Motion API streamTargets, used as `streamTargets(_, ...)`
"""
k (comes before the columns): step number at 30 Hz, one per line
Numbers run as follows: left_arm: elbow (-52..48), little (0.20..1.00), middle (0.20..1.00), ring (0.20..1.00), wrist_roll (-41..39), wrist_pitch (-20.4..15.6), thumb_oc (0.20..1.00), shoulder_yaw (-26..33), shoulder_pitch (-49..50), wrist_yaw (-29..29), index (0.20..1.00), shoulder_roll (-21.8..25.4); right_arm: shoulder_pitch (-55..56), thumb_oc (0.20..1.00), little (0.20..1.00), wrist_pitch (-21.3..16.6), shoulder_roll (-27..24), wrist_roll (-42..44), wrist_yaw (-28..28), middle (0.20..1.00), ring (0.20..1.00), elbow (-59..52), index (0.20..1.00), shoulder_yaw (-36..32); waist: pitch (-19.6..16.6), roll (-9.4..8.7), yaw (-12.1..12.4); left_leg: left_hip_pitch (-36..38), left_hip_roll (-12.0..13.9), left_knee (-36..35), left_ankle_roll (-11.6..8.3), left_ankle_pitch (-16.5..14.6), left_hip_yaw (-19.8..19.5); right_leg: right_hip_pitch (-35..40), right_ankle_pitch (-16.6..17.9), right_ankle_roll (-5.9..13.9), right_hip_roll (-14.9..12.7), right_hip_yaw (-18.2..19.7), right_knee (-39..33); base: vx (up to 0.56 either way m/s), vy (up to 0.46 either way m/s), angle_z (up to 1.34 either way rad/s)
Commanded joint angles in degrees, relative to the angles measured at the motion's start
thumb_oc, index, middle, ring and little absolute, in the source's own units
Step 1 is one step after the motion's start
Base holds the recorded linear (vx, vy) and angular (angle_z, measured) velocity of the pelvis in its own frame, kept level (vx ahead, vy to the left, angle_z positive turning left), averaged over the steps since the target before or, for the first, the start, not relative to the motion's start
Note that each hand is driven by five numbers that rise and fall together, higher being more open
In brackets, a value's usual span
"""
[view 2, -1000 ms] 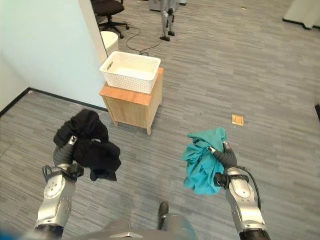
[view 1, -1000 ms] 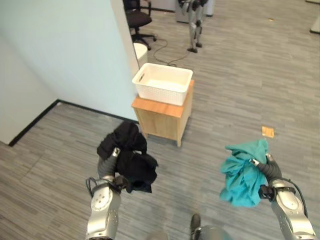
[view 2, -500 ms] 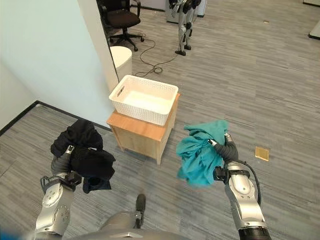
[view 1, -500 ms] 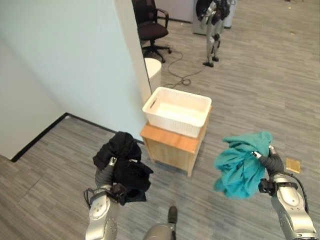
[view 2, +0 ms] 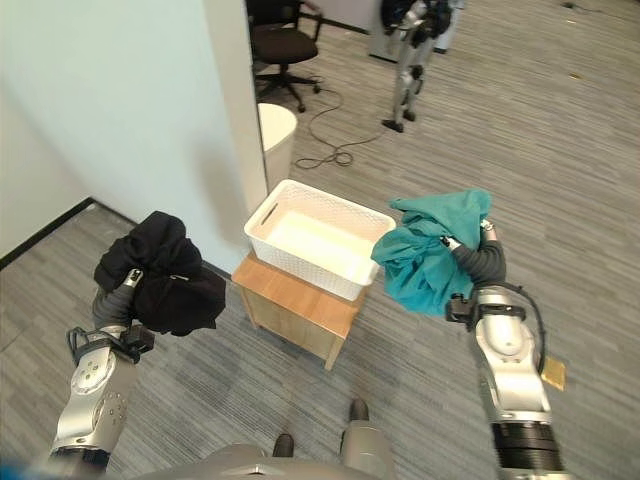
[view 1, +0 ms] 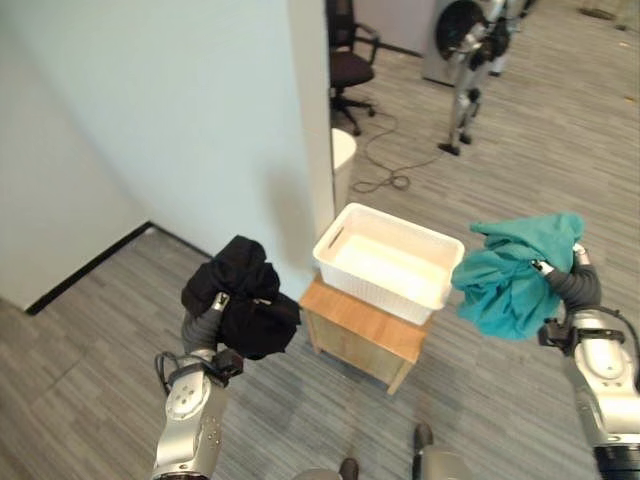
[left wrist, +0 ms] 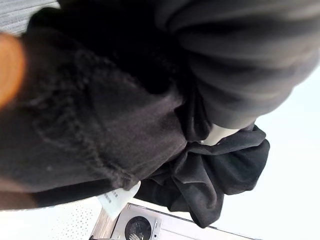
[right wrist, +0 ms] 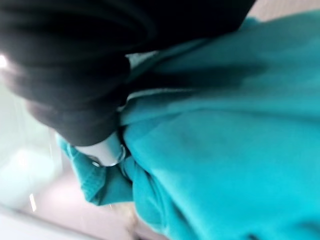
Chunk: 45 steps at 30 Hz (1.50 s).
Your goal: Pick up bed clothes into laundry basket.
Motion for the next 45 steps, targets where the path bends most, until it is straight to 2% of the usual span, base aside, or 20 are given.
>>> streamTargets(1, -3.5, 0.2, 0.2, 0.2, 0.0, -3.2, 0.2, -0.2, -0.5, -2.7, 0.2, 1.0, -10.5, 0.2, 0.2, -5.0, -5.0, 3.3, 0.9, 0.2, 0.2, -0.5, 0.2, -1.4, -4.5, -1.39, 2.8, -3.8, 4.6, 0.9, -3.42, 2.2, 1.3, 6.2, 3.0, 1.95, -0.8, -2.2, -2.7, 0.13, -0.096, 0.25)
streamTargets(5, -2.4, 0.2, 0.2, 0.2, -1.8, -1.8, 0.2, -2.9, 3.0, -4.7, 0.2, 0.6, -18.6, 0.2, 0.2, -4.4, -13.4, 4.0, 0.5, 0.2, 0.2, 7.2, 0.2, 2.8, -5.5, -2.4, 4.7, -4.2, 4.8, -0.2, -4.03, 3.2, -0.4, 9.0, 3.5, 1.27, -0.5, -4.0, -6.9, 0.08, -0.052, 0.13)
streamTargets(7, -2.6, 0.2, 0.2, 0.2, -2.6, -1.3, 0.2, -5.1, 4.8, -5.3, 0.2, 1.6, -27.6, 0.2, 0.2, -3.8, -17.1, 5.0, -0.2, 0.2, 0.2, 15.8, 0.2, 9.8, -5.6, -2.95, 6.0, -4.0, 5.1, -1.3, -4.42, 3.8, -1.3, 10.3, 3.8, 1.11, -0.2, -5.3, -8.4, 0.06, -0.037, 0.27)
streamTargets(8, -2.6, 0.2, 0.2, 0.2, -2.6, -1.3, 0.2, -4.9, 4.8, -5.3, 0.2, 1.4, -28.0, 0.2, 0.2, -3.9, -17.2, 5.0, -0.2, 0.2, 0.2, 16.0, 0.2, 10.1, -5.6, -2.88, 5.9, -4.0, 5.2, -1.4, -4.42, 3.8, -1.3, 10.3, 3.8, 1.1, -0.2, -5.3, -8.5, 0.03, -0.018, 0.14)
streamTargets(10, -2.6, 0.2, 0.2, 0.2, -3.2, -1.2, 0.2, -5.8, 5.5, -5.5, 0.2, 2.5, -35.0, 0.2, 0.2, -2.9, -18.1, 4.0, -0.6, 0.2, 0.2, 21.4, 0.2, 15.7, -5.5, -2.96, 6.5, -3.9, 5.5, -2.2, -4.64, 4.3, -1.7, 10.5, 3.6, 0.95, 0.0, -5.9, -8.7, 0.03, 0.004, 0.14)
streamTargets(16, -2.8, 0.2, 0.2, 0.2, -4.4, -1.0, 0.2, -6.3, 6.0, -5.0, 0.2, 3.4, -42.5, 0.2, 0.2, -1.5, -15.1, 3.0, -1.0, 0.2, 0.2, 27.7, 0.2, 22.5, -4.9, -2.91, 7.9, -4.2, 5.7, -2.9, -4.74, 4.3, -2.7, 10.5, 3.0, 0.65, 0.3, -6.8, -8.7, 0.02, 0.004, 0.07)
streamTargets(18, -2.7, 0.2, 0.2, 0.2, -4.9, -1.0, 0.2, -6.6, 6.0, -4.6, 0.2, 3.5, -43.0, 0.2, 0.2, -1.0, -11.8, 2.9, -1.1, 0.2, 0.2, 30.1, 0.2, 23.9, -4.2, -2.97, 9.0, -5.0, 5.6, -2.9, -4.82, 4.7, -3.4, 10.2, 3.1, 0.51, 0.5, -7.5, -9.0, 0.0, 0.0, 0.0)
streamTargets(23, -2.9, 0.2, 0.2, 0.2, -4.7, -0.6, 0.2, -7.8, 5.5, -4.4, 0.2, 4.0, -44.7, 0.2, 0.2, 0.6, -8.8, -3.6, -2.7, 0.2, 0.2, 34.5, 0.2, 27.0, -2.4, -3.01, 10.0, -6.9, 5.5, -2.9, -4.89, 5.1, -4.4, 9.2, 3.4, 0.37, 0.7, -8.2, -9.7, -0.04, -0.004, 0.16)
streamTargets(27, -3.5, 0.2, 0.2, 0.2, -5.1, -0.9, 0.2, -8.9, 3.7, -3.7, 0.2, 5.6, -48.6, 0.2, 0.2, 2.4, -4.4, -6.4, -4.3, 0.2, 0.2, 45.9, 0.2, 30.4, 0.2, -2.35, 11.0, -9.7, 5.2, -2.6, -5.02, 5.9, -4.7, 7.1, 4.2, 0.21, 1.0, -8.2, -10.2, -0.1, 0.008, 0.03)
streamTargets(28, -3.7, 0.2, 0.2, 0.2, -5.4, -1.2, 0.2, -9.1, 2.6, -3.2, 0.2, 6.4, -51.5, 0.2, 0.2, 3.2, -2.7, -8.3, -4.8, 0.2, 0.2, 53.2, 0.2, 32.5, 1.5, -1.89, 11.4, -11.1, 5.0, -2.5, -5.06, 6.3, -4.9, 5.7, 4.7, 0.08, 1.2, -8.1, -10.4, -0.11, 0.01, 0.03)
streamTargets(29, -3.6, 0.2, 0.2, 0.2, -5.4, -1.2, 0.2, -9.0, 2.5, -3.2, 0.2, 6.4, -51.8, 0.2, 0.2, 3.1, -2.6, -8.3, -4.8, 0.2, 0.2, 53.5, 0.2, 32.6, 1.6, -1.89, 11.3, -11.2, 5.0, -2.5, -5.06, 6.3, -4.9, 5.6, 4.7, 0.07, 1.2, -8.1, -10.4, -0.11, 0.011, 0.01)
streamTargets(34, -3.2, 0.2, 0.2, 0.2, -6.1, -2.0, 0.2, -9.4, -0.2, -2.0, 0.2, 6.9, -55.0, 0.2, 0.2, 4.5, 2.3, -11.5, -5.6, 0.2, 0.2, 69.1, 0.2, 34.4, 3.9, 0.0, 12.5, -14.7, 4.6, -2.1, -5.28, 7.4, -5.5, 2.7, 5.4, -0.03, 1.3, -8.5, -10.9, -0.06, 0.018, 0.05)
streamTargets(37, -3.0, 0.2, 0.2, 0.2, -6.2, -2.2, 0.2, -9.2, -0.3, -1.8, 0.2, 6.8, -55.1, 0.2, 0.2, 4.6, 2.6, -11.5, -5.2, 0.2, 0.2, 69.5, 0.2, 34.4, 4.0, 0.11, 12.5, -15.1, 4.6, -2.0, -5.3, 7.5, -5.5, 2.4, 5.5, -0.05, 1.3, -8.5, -10.9, -0.01, 0.012, 0.04)
streamTargets(39, -2.2, 0.2, 0.2, 0.2, -6.1, -2.1, 0.2, -9.4, -0.7, -1.7, 0.2, 6.5, -54.1, 0.2, 0.2, 4.4, 3.8, -10.1, -3.0, 0.2, 0.2, 70.1, 0.2, 34.6, 4.0, 0.21, 12.7, -15.1, 4.6, -2.2, -5.34, 7.6, -5.6, 2.4, 5.4, -0.1, 1.3, -8.6, -10.9, 0.02, 0.0, 0.02)
streamTargets(40, -1.6, 0.2, 0.2, 0.2, -5.8, -2.0, 0.2, -9.7, -1.0, -2.1, 0.2, 6.4, -53.9, 1.0, 1.0, 4.6, 4.1, -8.8, -0.8, 1.0, 1.0, 70.7, 1.0, 35.2, 3.8, 0.21, 12.8, -14.9, 4.6, -2.3, -5.45, 7.6, -5.6, 2.7, 5.2, -0.1, 1.3, -8.9, -11.1, 0.05, -0.01, -0.01)
streamTargets(43, -2.0, 0.2, 0.2, 0.2, -5.5, -1.6, 0.2, -9.5, 0.0, -3.1, 0.2, 6.7, -54.6, 1.0, 1.0, 4.9, 3.2, -9.3, 2.5, 1.0, 1.0, 68.6, 1.0, 38.3, 3.2, -0.24, 12.4, -13.9, 4.8, -2.6, -5.66, 7.5, -5.5, 3.6, 4.8, -0.12, 1.5, -8.9, -11.2, 0.04, -0.011, 0.02)
streamTargets(45, -2.1, 0.2, 0.2, 0.2, -5.5, -1.5, 0.2, -9.4, 0.2, -3.2, 0.2, 6.8, -54.9, 1.0, 1.0, 5.0, 2.7, -9.9, 2.6, 1.0, 1.0, 67.5, 1.0, 38.9, 3.0, -0.4, 12.1, -13.6, 4.9, -2.7, -5.72, 7.4, -5.4, 3.9, 4.7, -0.09, 1.5, -8.9, -11.2, 0.0, 0.0, 0.0)
